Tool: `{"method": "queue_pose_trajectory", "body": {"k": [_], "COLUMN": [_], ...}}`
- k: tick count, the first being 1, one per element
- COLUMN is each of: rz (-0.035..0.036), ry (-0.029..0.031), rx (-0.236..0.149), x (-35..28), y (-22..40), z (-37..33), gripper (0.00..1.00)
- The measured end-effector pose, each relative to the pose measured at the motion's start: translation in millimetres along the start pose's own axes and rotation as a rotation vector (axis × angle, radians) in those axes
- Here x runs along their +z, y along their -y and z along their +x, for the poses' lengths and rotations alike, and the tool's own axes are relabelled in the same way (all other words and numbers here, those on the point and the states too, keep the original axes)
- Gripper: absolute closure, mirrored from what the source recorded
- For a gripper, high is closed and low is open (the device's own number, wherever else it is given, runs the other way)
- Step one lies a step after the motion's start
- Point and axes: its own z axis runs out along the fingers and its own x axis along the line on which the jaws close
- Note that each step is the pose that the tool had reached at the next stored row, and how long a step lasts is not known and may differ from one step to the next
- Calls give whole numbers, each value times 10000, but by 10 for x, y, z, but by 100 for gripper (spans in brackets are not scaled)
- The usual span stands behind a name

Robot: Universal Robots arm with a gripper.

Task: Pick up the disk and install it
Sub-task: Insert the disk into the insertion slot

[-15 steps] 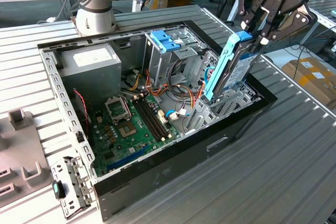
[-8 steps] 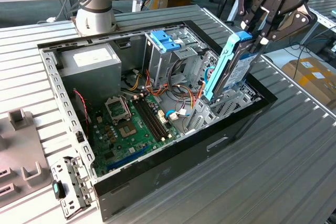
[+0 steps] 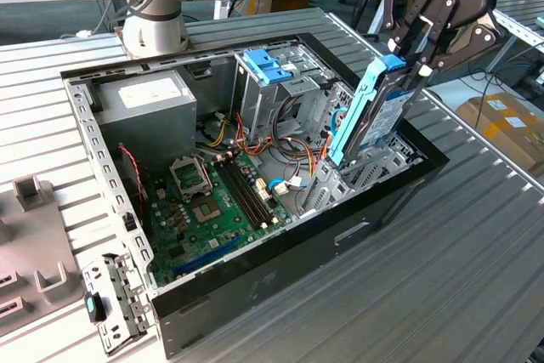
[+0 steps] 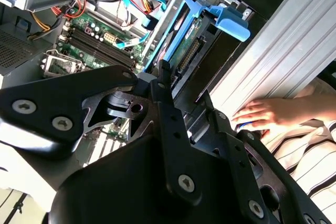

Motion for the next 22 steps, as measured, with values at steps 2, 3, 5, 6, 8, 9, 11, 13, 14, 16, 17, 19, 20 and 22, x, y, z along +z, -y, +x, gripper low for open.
{"method": "queue_pose_trajectory", "body": {"k": [2,3,5,6,8,9,11,13,14,16,17,19,20,22], "rz": [0,1,0,0,0,0,1,0,0,0,0,0,0,0], "ry": [1,4,1,0,-5,-6,-6,-6,-6,-5,-5,-6,-4,-5], "rx": [0,0,0,0,0,0,-1,0,0,0,0,0,0,0], "x": [2,10,35,41,54,55,57,59,59,80,97,147,166,213], "y": [0,0,0,0,0,0,4,9,9,9,9,8,8,7], "z": [0,-1,-1,-1,-1,-1,-1,-1,-1,-1,-1,-1,-2,-2], "gripper": [65,65,65,65,65,65,65,65,65,65,65,65,65,65]}}
